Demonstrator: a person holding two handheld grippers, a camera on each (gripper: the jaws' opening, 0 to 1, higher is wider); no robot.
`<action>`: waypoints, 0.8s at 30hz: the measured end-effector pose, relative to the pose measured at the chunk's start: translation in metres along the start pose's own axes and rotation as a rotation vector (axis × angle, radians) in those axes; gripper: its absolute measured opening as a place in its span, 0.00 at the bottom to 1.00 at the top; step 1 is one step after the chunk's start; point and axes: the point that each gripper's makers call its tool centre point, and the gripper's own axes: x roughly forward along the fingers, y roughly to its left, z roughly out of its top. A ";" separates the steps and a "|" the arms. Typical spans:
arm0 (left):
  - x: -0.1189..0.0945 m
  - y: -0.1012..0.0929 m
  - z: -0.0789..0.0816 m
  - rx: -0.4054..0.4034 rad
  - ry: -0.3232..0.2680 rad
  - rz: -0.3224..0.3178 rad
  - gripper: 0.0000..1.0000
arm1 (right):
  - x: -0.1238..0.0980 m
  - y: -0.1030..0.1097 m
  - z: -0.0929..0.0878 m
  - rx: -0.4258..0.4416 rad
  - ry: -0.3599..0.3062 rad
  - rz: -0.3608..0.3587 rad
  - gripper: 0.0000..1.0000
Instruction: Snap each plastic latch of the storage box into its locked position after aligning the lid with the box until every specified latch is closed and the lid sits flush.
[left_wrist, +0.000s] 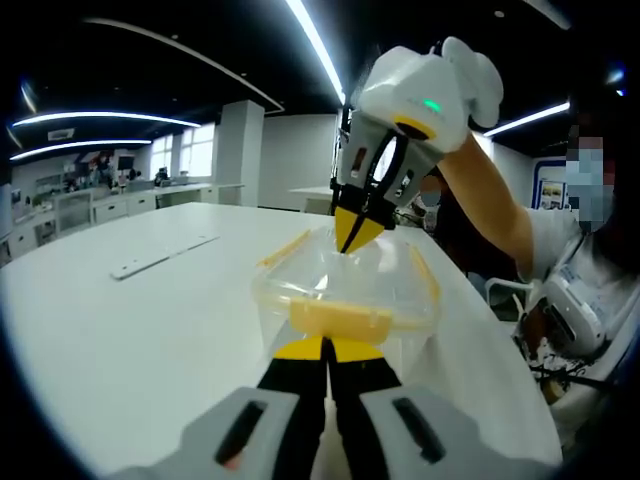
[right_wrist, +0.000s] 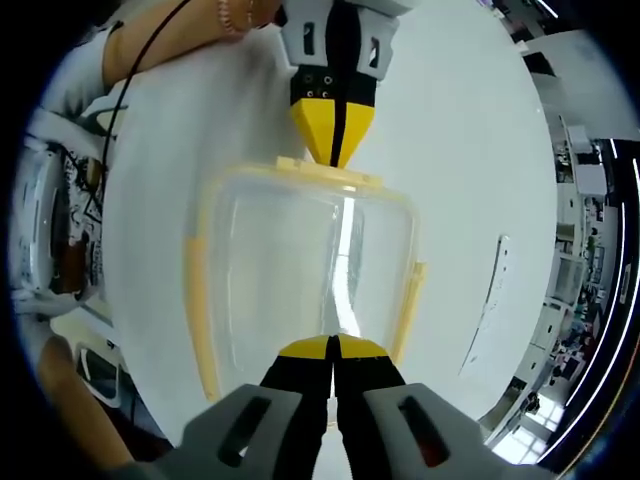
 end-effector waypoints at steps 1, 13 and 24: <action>0.000 0.000 0.000 0.003 0.001 0.001 0.00 | 0.000 0.000 0.000 0.001 -0.001 0.002 0.00; 0.000 0.001 0.000 -0.003 -0.001 0.000 0.00 | 0.000 0.001 -0.001 0.008 -0.029 0.004 0.00; 0.001 -0.002 -0.001 0.000 0.003 -0.004 0.00 | 0.001 0.002 0.000 -0.002 -0.014 0.016 0.00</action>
